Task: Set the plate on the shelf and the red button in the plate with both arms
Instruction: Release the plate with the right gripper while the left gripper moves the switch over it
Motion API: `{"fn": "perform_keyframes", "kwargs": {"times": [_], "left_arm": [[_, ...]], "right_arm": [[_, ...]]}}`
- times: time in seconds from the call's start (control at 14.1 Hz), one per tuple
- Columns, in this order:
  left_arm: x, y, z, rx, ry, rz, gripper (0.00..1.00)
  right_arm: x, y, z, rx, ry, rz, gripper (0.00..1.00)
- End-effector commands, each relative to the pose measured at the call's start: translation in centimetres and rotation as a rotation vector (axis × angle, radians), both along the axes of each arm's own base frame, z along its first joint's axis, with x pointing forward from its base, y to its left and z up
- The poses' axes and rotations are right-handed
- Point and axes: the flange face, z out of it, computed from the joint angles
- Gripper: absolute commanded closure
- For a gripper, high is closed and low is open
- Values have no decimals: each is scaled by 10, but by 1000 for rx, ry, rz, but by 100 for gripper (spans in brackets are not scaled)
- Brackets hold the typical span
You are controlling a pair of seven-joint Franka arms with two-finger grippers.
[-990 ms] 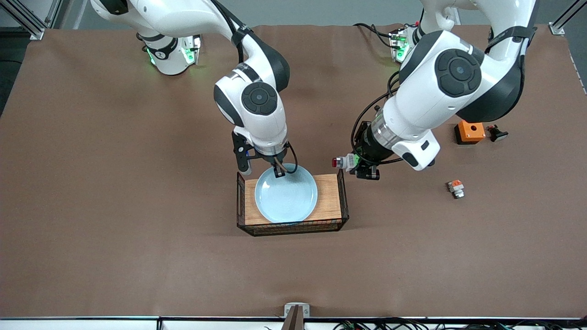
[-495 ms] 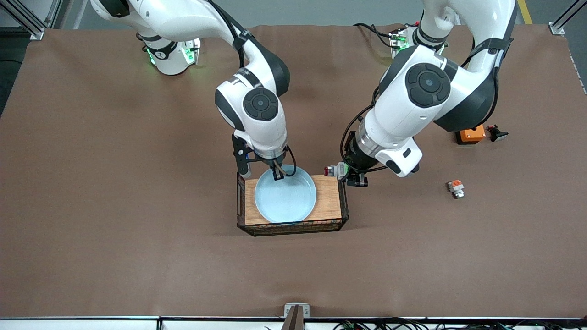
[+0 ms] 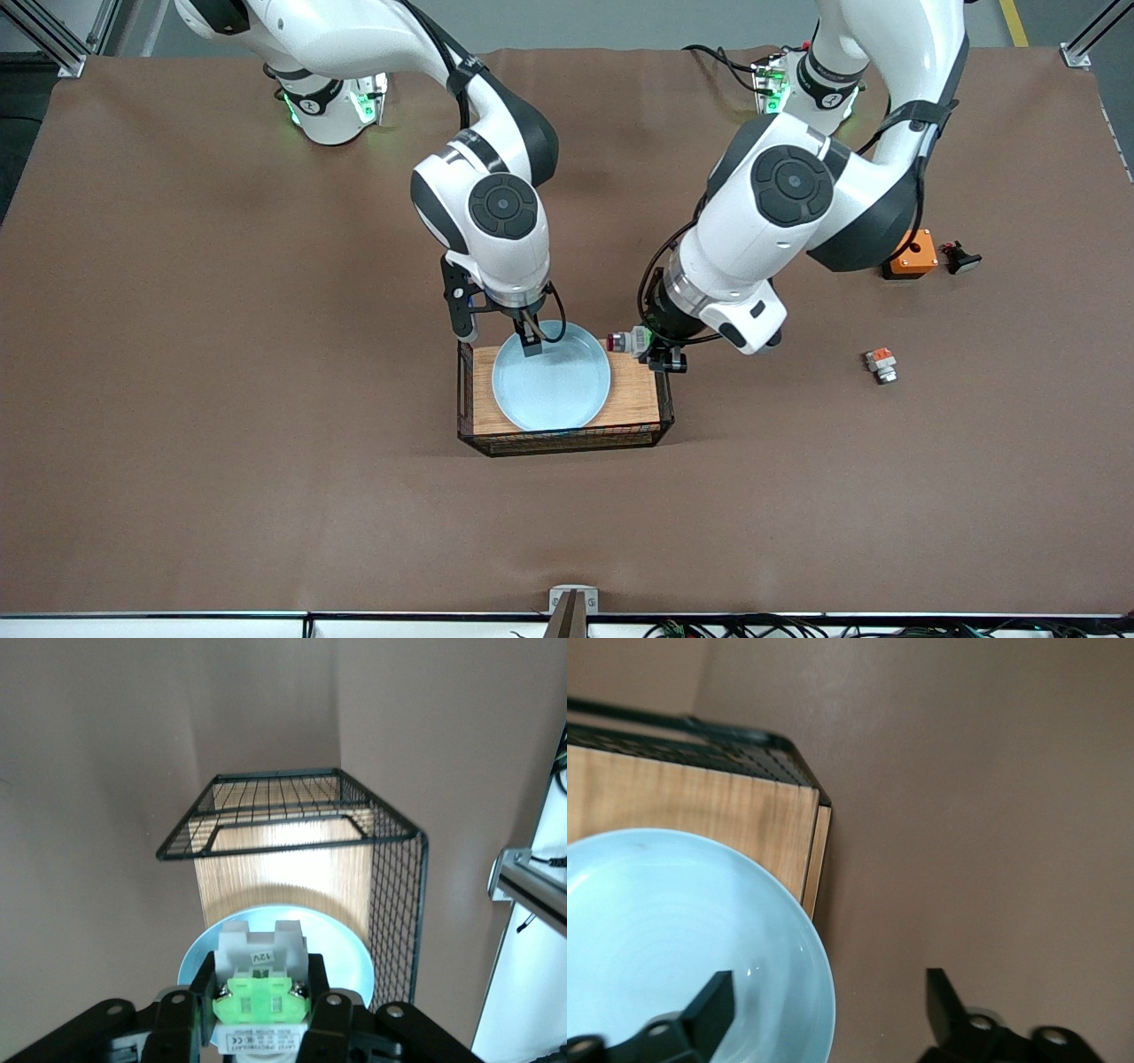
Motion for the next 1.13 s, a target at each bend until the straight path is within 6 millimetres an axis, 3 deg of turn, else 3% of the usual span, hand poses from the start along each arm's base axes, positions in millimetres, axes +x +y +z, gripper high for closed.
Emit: {"fn": "perform_keyframes", "kwargs": {"times": [0.0,0.21,0.49,0.57,0.85,1.06], "left_arm": [[-5,-26,-6,14,-44,0,99],[-10,-54,-39,54,-96,-7,99],[-16,-83,-81,101,-163,-27,99],[-16,-87,-83,95,-176,-30,99],[-17,-94,-98,96,-173,-48,99],[-18,-98,-120,104,-158,-58,99]], "right_arm": [[-7,-21,59,-2,7,60,0],[-8,-61,121,34,31,157,0],[-7,-153,198,95,77,368,0],[-10,-180,216,95,89,434,0],[-15,-293,262,109,107,666,0],[-28,-362,270,118,99,807,0]]}}
